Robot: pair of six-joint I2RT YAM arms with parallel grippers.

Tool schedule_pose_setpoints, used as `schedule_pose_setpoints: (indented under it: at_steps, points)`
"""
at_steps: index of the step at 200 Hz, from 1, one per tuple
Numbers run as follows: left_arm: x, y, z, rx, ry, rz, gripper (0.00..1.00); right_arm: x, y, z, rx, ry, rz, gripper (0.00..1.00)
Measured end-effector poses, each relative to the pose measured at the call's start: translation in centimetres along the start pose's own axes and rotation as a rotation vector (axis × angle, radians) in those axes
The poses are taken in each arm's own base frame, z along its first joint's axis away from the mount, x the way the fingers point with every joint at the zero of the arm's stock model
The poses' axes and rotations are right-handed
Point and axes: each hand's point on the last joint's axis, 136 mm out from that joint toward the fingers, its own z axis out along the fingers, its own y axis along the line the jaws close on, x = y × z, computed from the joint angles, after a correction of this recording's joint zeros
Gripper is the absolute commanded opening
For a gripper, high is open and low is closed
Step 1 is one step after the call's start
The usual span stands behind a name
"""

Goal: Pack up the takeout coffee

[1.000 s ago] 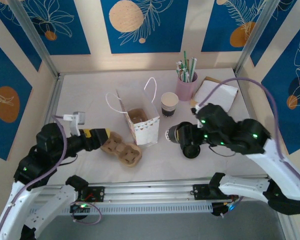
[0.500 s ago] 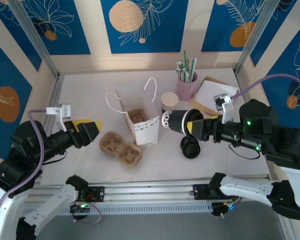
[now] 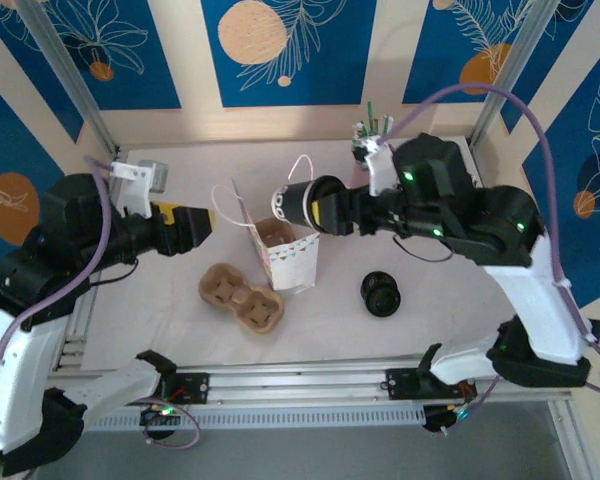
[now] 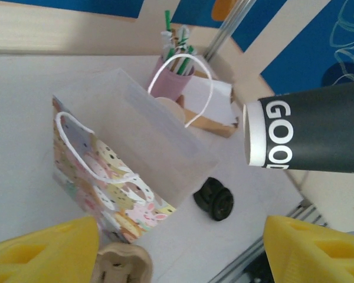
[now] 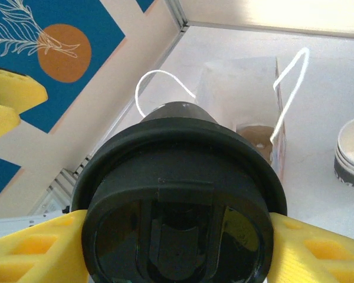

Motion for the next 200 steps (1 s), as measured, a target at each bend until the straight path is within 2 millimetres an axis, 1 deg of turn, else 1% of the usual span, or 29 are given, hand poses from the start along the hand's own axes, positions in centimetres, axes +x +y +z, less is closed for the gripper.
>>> schedule_pose_setpoints:
  at_steps: [12, 33, 50, 66, 83, 100, 112, 131, 152, 168, 183, 200]
  points:
    - [0.0, 0.2, 0.6, -0.012, 0.026, 0.024, 0.63, -0.6, 0.2, 1.4, 0.017, 0.017, -0.016, 0.63]
    - [0.1, 0.4, 2.0, -0.019, 0.076, 0.061, 0.61, -1.3, 0.1, 3.5, 0.059, 0.049, -0.036, 0.63]
    - [-0.4, 0.3, 3.0, -0.011, 0.098, 0.098, 0.58, -1.6, -0.2, 5.2, 0.087, 0.079, -0.041, 0.63]
    - [-1.5, -0.1, 3.8, 0.000, 0.098, 0.146, 0.56, -1.5, -0.7, 6.5, 0.115, 0.112, -0.043, 0.63]
    - [-3.3, -0.6, 4.6, 0.019, 0.085, 0.193, 0.55, -1.1, -1.2, 7.9, 0.143, 0.155, -0.041, 0.62]
    - [-4.8, -1.0, 5.4, 0.041, 0.073, 0.225, 0.50, -0.6, -1.7, 9.0, 0.167, 0.193, -0.042, 0.62]
    - [-5.3, -1.0, 6.1, 0.057, 0.076, 0.236, 0.48, -0.1, -2.1, 9.7, 0.183, 0.222, -0.041, 0.62]
    - [-6.0, 0.0, 7.0, 0.059, 0.078, 0.226, 0.46, 0.4, -2.7, 10.6, 0.204, 0.257, -0.041, 0.62]
    - [-6.8, 2.3, 7.3, 0.052, 0.054, 0.169, 0.47, 1.0, -3.4, 11.2, 0.228, 0.295, -0.040, 0.62]
    - [-6.9, 3.9, 7.3, 0.059, 0.035, 0.107, 0.47, 1.5, -3.9, 11.9, 0.246, 0.327, -0.041, 0.62]
    - [-6.5, 4.4, 7.5, 0.092, 0.032, 0.067, 0.47, 1.9, -4.1, 12.6, 0.257, 0.353, -0.046, 0.62]
    - [-5.8, 4.0, 8.0, 0.141, 0.046, 0.047, 0.47, 2.3, -4.4, 13.5, 0.267, 0.377, -0.051, 0.62]
